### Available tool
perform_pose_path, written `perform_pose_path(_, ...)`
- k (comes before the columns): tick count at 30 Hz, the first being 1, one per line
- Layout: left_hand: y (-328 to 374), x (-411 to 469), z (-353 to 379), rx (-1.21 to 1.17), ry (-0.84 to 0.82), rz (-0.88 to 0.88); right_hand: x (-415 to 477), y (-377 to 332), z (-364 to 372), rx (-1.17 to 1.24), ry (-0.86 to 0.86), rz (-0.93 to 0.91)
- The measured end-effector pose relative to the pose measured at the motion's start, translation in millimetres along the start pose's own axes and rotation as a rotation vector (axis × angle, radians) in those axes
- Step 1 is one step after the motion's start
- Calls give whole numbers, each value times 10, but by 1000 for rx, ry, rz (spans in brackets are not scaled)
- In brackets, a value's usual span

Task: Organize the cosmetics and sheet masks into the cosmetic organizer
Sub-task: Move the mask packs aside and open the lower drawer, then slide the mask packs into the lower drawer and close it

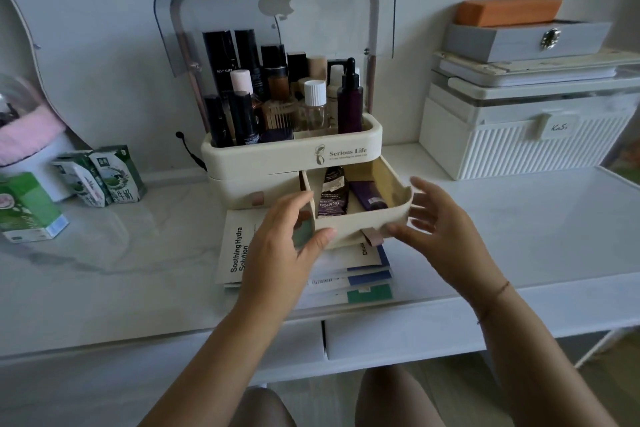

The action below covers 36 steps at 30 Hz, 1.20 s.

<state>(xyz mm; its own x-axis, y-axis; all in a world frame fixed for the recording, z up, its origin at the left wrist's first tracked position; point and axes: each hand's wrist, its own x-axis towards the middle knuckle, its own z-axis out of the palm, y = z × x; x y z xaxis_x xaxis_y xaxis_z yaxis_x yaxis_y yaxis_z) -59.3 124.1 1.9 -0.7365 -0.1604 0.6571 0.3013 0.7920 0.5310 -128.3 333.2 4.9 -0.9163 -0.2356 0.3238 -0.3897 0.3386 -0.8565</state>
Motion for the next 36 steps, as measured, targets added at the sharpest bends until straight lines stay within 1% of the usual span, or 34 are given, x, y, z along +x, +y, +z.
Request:
perform_pose_path(2,-21,72,-3,0,42,-28,115,13,48,46,65,11)
perform_pose_path(7,-119,324,19,121,124,-102,460,31,247,-48,136,-12)
perform_pose_path(9,-156,406,46,121,125,-122,580,47,315,-48,160,10)
perform_pose_path(14,-223,531,127,129,84,-76,776,83,435,-51,232,44)
perform_pose_path(20,-205,522,113,101,6,-85,816,87,463,-100,222,86)
perform_pose_path(22,-217,437,1,60,26,-76,743,77,446,-117,233,98)
perform_pose_path(23,-244,373,-79,37,70,-88,678,84,436,-109,243,107)
perform_pose_path(25,-329,203,-257,6,197,-187,499,117,431,-57,227,161)
perform_pose_path(26,-387,108,-327,-19,248,-285,396,131,438,-17,198,205)
perform_pose_path(27,-453,17,-369,-74,266,-419,295,140,456,21,159,246)
perform_pose_path(29,-543,-122,-383,-247,197,-694,142,119,505,43,83,275)
perform_pose_path(30,-566,-166,-369,-322,137,-769,95,89,533,39,41,271)
perform_pose_path(31,-572,-198,-353,-366,78,-784,65,54,569,44,-5,266)
perform_pose_path(33,-542,-231,-326,-388,-15,-745,18,-20,648,67,-80,276)
perform_pose_path(34,-531,-233,-323,-394,-43,-724,-4,-39,688,48,-89,281)
perform_pose_path(36,-540,-230,-335,-385,-61,-696,-46,-59,745,-54,-54,270)
